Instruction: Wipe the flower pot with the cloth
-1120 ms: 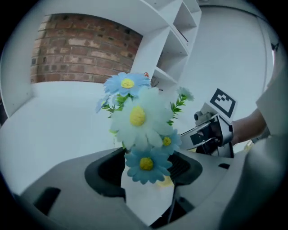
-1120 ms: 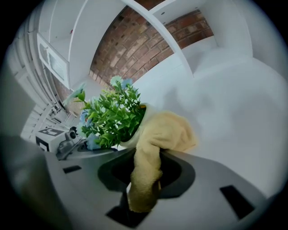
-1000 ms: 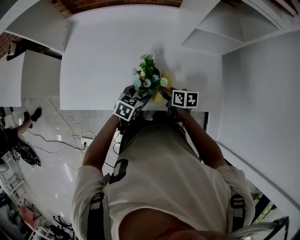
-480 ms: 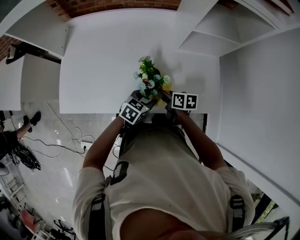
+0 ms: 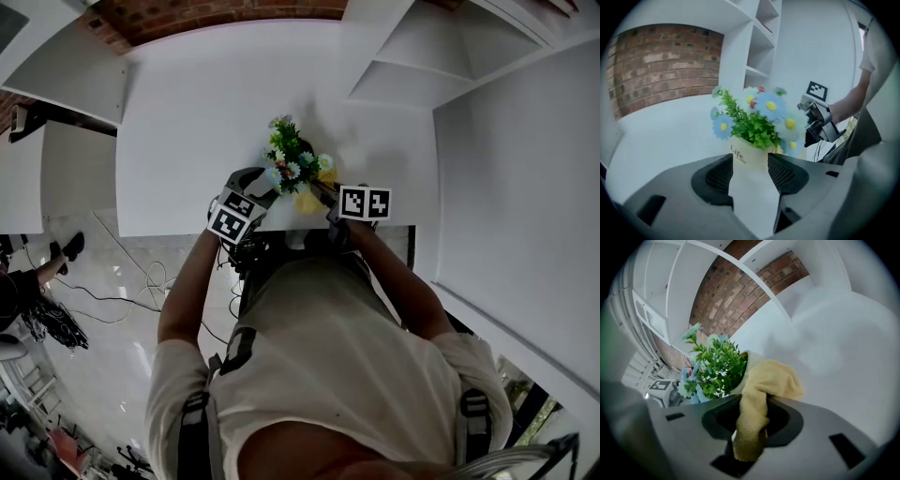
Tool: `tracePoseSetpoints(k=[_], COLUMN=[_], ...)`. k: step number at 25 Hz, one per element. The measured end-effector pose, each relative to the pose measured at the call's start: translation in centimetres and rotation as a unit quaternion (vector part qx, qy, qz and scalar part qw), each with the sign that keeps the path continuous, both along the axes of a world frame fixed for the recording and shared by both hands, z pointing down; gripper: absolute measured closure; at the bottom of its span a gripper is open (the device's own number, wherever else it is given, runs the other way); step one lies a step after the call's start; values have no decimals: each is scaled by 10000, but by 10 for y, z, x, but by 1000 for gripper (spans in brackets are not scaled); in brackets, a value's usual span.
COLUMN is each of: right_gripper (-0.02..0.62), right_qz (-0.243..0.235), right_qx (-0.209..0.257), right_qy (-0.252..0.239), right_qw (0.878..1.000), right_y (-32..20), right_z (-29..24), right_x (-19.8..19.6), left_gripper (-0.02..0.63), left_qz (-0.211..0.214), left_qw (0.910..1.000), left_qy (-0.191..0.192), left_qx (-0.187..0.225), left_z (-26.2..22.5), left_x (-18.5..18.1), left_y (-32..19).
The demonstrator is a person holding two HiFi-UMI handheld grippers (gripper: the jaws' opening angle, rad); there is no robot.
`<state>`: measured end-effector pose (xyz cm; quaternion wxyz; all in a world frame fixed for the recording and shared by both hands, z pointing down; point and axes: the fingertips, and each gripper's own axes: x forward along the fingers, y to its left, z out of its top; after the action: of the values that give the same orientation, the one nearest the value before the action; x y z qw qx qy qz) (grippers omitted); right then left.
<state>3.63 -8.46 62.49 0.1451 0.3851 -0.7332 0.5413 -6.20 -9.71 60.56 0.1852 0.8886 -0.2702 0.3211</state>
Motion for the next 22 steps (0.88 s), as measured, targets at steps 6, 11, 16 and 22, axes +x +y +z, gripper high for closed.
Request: tracePoseSetpoints(k=[6,11,16,22], right_gripper=[476,477,482,479], right_qz=[-22,-35,148,96], right_qx=[8,123,45,1], right_qy=[27,411,371,321], right_qw=[10000,9991,9992,9994], right_y=[-4,-13,-19,-9], right_z=[-2,-4,-3,2], right_x=[1,13,22,15], left_gripper=[364,347,343,344], left_qz=[102,-136,-262,-138], left_qw=[9996,9990,9975,9966], left_qy=[212,393,599,770], left_qx=[-154,-171,-278,-278], left_z=[1,0,-2,-4], left_x=[30,46,63,69], left_y=[-7,3,16,18])
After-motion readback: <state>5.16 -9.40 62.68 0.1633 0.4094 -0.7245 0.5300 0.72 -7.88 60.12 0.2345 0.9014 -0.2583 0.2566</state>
